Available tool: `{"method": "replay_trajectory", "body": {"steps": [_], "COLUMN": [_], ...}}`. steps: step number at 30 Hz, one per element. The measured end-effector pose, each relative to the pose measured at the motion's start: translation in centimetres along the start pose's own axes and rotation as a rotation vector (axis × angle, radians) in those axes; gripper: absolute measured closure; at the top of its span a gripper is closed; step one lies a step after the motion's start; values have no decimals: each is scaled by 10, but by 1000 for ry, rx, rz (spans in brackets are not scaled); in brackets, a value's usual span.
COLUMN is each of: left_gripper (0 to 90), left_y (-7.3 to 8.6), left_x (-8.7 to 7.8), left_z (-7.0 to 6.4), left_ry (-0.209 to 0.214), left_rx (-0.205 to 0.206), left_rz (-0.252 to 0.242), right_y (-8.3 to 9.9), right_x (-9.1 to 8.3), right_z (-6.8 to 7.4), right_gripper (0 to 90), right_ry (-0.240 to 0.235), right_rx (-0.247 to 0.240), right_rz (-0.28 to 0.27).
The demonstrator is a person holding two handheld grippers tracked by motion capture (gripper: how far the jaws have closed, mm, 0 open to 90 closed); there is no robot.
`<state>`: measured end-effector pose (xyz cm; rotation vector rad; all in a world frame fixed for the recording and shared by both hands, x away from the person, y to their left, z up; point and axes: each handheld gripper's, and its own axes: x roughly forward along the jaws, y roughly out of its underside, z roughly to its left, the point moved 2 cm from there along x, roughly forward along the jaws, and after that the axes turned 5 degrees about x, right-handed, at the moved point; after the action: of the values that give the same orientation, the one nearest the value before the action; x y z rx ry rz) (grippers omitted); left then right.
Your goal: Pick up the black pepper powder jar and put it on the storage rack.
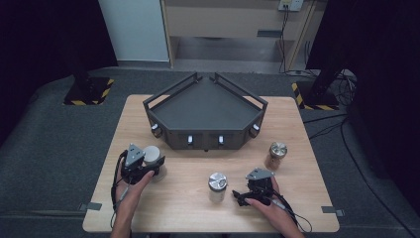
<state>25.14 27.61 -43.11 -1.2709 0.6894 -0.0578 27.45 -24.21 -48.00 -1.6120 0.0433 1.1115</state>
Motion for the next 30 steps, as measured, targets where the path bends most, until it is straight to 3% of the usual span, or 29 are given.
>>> {"method": "replay_trajectory", "body": {"steps": [14, 18, 22, 30], "left_gripper": [326, 325, 326, 326], "left_y": [-16, -22, -32, -45], "left_x": [-10, -16, -22, -29], "left_z": [-7, -6, -9, -7], "left_ry": [21, 45, 43, 44], "left_rx": [31, 33, 68, 78], "left_rz": [6, -4, 2, 3], "right_y": [0, 0, 0, 0], "right_x": [0, 0, 0, 0], "right_z": [0, 0, 0, 0], "right_gripper": [5, 5, 5, 5], "right_ry": [0, 0, 0, 0], "right_rx": [0, 0, 0, 0], "right_rz": [0, 0, 0, 0]}}
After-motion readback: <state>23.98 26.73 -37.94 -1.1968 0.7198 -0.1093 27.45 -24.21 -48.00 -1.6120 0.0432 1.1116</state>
